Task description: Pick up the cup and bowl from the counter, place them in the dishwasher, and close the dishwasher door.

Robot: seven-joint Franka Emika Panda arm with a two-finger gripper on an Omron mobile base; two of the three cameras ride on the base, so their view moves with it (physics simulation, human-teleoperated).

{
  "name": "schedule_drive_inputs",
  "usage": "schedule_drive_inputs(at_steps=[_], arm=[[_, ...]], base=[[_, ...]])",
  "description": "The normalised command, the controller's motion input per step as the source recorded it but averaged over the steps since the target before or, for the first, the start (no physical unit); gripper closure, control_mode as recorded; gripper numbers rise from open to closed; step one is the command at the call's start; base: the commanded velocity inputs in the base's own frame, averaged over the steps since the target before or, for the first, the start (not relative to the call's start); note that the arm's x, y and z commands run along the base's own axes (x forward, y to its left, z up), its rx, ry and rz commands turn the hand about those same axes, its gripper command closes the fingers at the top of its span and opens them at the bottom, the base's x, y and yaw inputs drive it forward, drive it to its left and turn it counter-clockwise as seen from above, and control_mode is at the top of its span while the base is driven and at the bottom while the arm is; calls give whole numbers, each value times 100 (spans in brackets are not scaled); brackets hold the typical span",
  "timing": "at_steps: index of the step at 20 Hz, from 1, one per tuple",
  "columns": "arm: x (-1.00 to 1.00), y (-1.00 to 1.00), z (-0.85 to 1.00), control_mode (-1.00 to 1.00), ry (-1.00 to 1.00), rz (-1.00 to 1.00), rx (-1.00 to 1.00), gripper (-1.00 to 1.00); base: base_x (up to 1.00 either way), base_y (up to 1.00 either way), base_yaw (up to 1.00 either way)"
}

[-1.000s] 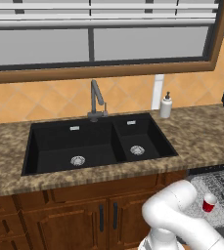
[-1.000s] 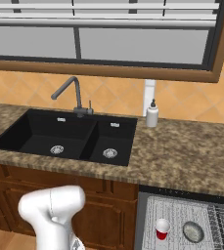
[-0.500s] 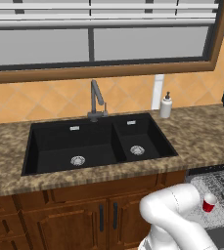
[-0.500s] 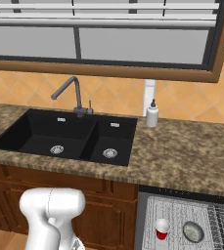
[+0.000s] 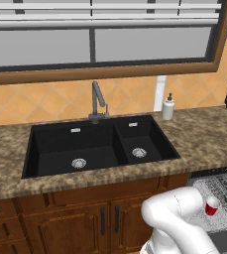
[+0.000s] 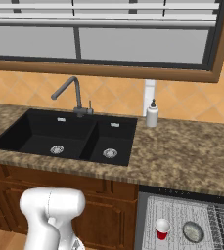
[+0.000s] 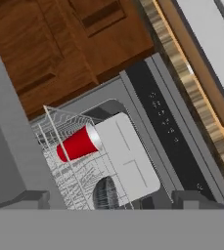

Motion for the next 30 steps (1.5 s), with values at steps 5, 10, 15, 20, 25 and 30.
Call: schedule_drive_inputs(at_steps=[5,10,15,20,25,30], arm=[[-22,-39,-68,-100,-12,0,4,-100],[-1,-35,-83,-100,-7,0,0,-100],[0,-40,-100,-100,-3,0,0,-100],[0,-44,-100,-100,-3,0,0,-100],[-30,-62,-70,-100,-14,0,1,-100],[-2,-48,-98,-100,-3,0,0,-100]], base=[[0,0,0],[0,0,0],[0,0,0],[0,0,0],[0,0,0],[0,0,0]])
